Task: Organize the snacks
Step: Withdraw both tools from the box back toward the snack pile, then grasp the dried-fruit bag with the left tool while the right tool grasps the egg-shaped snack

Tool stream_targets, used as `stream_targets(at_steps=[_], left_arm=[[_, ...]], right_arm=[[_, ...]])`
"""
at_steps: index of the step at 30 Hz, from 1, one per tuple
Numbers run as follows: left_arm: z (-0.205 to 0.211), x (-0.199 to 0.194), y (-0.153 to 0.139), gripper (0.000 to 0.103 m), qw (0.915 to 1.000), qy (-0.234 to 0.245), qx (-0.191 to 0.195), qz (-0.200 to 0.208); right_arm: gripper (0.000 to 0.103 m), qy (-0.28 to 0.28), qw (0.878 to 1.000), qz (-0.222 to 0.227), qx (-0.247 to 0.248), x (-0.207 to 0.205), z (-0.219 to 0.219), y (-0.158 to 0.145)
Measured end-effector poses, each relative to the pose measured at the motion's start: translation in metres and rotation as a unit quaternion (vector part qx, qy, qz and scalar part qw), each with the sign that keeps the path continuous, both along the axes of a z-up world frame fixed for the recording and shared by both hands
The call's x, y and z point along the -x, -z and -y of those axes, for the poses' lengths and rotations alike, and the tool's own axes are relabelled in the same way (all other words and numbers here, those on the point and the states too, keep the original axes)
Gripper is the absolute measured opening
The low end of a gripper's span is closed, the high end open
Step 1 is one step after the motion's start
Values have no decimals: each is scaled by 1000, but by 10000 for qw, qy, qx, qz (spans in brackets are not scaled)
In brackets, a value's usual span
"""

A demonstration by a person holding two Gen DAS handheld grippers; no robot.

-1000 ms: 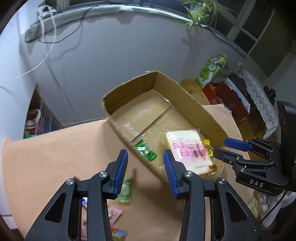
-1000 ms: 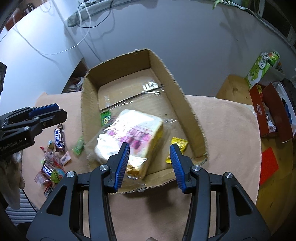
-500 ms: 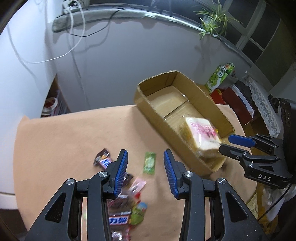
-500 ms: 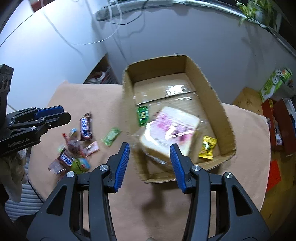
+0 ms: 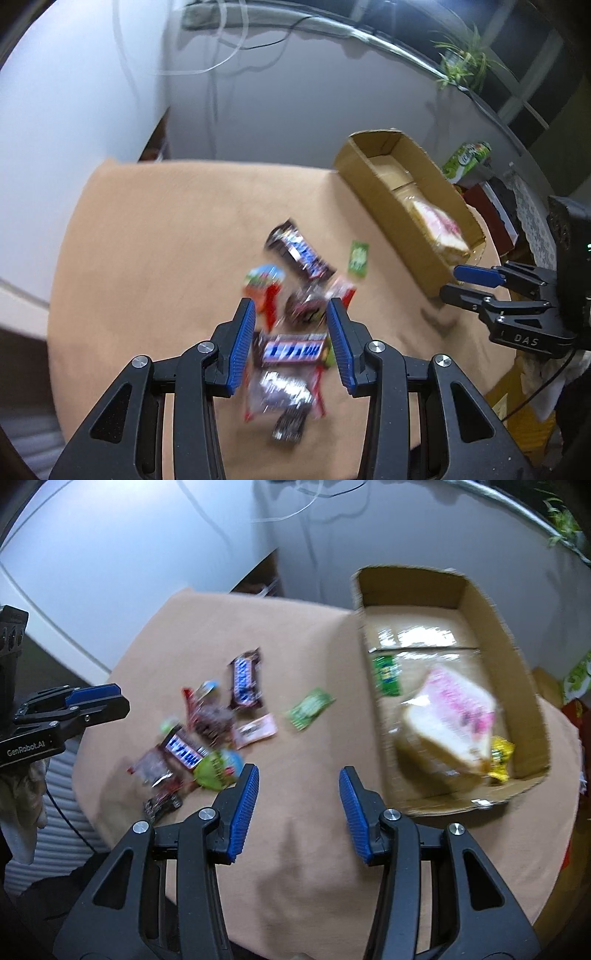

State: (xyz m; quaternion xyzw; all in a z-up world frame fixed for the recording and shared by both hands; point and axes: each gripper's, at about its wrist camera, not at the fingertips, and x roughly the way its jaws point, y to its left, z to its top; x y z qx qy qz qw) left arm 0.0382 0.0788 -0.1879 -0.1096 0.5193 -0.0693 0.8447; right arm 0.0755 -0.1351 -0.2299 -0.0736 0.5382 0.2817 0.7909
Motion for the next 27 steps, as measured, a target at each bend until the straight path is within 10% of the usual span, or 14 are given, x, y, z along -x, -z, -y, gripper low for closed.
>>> stream_targets(at_steps=[27], left_arm=[[14,51,63,56,9979,-31,-101,-645]], right_arm=[[65,-376,9942,-1000,-130,-3,-79,72]])
